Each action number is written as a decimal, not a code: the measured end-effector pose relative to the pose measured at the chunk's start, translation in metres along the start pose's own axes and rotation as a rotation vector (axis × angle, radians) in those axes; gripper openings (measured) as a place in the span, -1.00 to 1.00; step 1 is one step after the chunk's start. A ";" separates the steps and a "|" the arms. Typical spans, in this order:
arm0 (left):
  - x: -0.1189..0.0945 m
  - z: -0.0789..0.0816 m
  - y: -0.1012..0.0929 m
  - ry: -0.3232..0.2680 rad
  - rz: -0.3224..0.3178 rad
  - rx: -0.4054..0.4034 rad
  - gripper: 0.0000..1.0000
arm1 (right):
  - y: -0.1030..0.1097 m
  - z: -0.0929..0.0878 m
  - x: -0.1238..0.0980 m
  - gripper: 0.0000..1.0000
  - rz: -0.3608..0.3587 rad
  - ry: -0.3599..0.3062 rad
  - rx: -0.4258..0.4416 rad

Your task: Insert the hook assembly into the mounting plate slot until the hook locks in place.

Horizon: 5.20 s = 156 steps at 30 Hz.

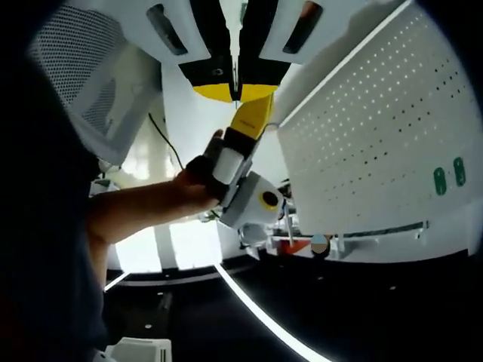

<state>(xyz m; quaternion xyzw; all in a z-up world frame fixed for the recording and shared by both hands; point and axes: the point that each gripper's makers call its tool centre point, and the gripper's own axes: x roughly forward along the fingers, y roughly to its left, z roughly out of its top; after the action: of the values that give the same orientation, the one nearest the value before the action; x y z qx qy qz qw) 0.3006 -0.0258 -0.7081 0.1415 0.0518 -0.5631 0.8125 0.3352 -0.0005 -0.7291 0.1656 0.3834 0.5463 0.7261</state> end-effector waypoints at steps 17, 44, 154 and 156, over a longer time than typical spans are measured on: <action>0.005 -0.009 -0.001 0.024 0.006 0.023 -0.95 | 0.000 0.001 0.003 -0.97 -0.031 0.005 0.008; -0.014 0.002 0.030 -0.138 0.085 -0.357 -0.73 | 0.001 0.035 -0.010 -0.99 -0.033 -0.154 -0.049; -0.007 0.003 0.081 -0.010 0.363 -0.580 -0.98 | 0.002 0.039 -0.002 -0.94 -0.470 -0.164 -0.722; -0.007 0.003 0.079 -0.005 0.360 -0.573 -0.98 | 0.003 0.038 -0.003 -0.94 -0.476 -0.164 -0.721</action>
<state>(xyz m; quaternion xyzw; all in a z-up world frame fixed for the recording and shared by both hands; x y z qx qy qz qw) 0.3713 0.0057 -0.6901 -0.0872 0.1800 -0.3734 0.9059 0.3605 0.0050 -0.7016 -0.1483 0.1369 0.4477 0.8711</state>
